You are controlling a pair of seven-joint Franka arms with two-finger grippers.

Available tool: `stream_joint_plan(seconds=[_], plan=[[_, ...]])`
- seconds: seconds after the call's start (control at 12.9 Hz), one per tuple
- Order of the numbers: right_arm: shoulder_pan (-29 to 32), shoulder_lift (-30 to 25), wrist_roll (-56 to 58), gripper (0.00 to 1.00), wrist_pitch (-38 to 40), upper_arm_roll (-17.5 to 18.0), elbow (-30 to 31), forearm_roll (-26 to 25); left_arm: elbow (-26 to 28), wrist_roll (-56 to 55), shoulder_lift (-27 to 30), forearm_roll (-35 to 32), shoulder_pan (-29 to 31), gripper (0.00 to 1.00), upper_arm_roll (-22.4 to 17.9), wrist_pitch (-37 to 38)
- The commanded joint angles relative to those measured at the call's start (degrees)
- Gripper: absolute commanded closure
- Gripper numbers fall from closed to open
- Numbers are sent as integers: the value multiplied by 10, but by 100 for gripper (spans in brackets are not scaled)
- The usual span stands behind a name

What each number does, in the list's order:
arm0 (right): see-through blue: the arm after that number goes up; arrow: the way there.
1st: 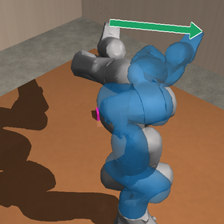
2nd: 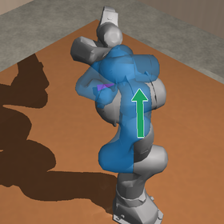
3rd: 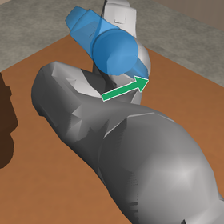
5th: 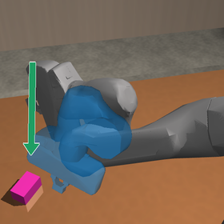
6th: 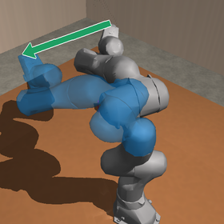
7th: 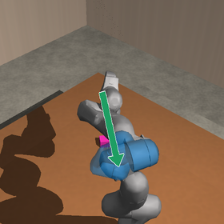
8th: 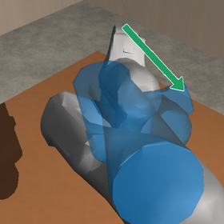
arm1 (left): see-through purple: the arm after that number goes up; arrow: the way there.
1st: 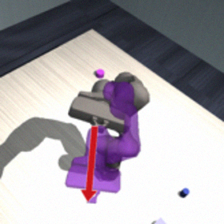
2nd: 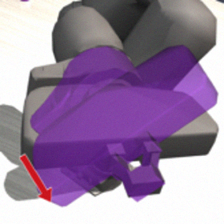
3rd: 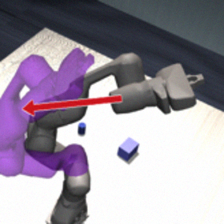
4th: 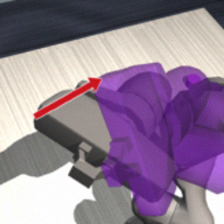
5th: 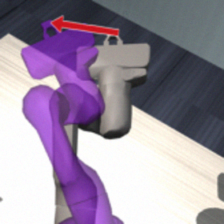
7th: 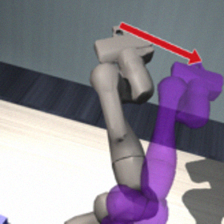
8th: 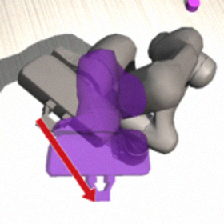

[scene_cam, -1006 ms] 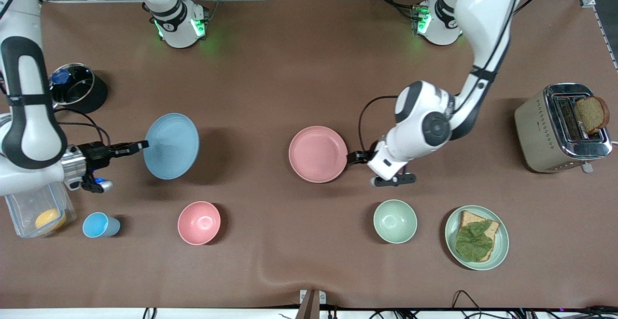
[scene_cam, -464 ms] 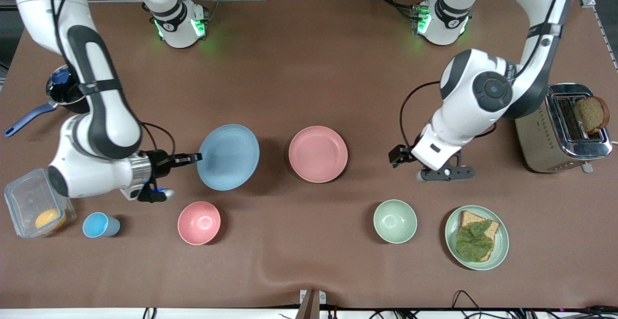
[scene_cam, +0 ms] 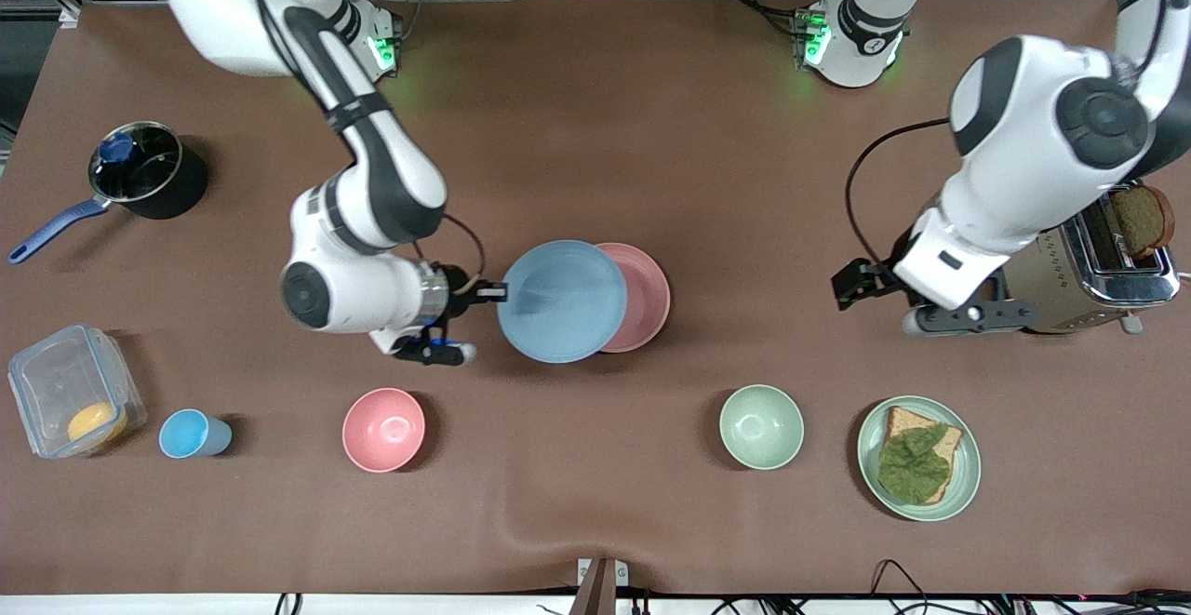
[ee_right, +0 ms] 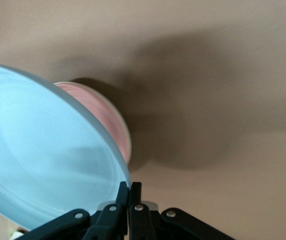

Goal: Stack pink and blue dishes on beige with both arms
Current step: 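Carry the blue plate over the pink plate while the left gripper withdraws, then lower the blue plate onto the pink plate and open the right gripper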

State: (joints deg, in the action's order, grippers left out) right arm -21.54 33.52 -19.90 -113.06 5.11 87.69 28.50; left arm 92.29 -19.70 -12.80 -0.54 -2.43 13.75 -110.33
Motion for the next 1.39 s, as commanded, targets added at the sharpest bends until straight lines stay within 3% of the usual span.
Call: stream_joint_plan(seconds=[0.0,0.23,0.85,0.93,1.01,1.08,1.31], plan=[[-53,-1,-50,100,-38,-13,12,-8,-53,9,3,-5,7,0,4,74],[-79,8,-69,100,-65,-12,33,-34,-69,9,20,-10,7,0,5,115],[-98,51,-94,97,-132,-13,41,-34,-87,11,51,-12,31,0,7,184],[-102,51,-106,28,-136,-19,38,-47,-89,11,52,-12,33,0,7,187],[-116,49,-118,0,-150,-36,35,-94,-90,11,53,-12,33,0,7,190],[-121,47,-138,0,-149,-41,32,-135,-90,11,64,-12,33,0,5,197],[-117,42,-153,0,-143,-41,18,-147,-84,20,83,-10,37,0,1,199]])
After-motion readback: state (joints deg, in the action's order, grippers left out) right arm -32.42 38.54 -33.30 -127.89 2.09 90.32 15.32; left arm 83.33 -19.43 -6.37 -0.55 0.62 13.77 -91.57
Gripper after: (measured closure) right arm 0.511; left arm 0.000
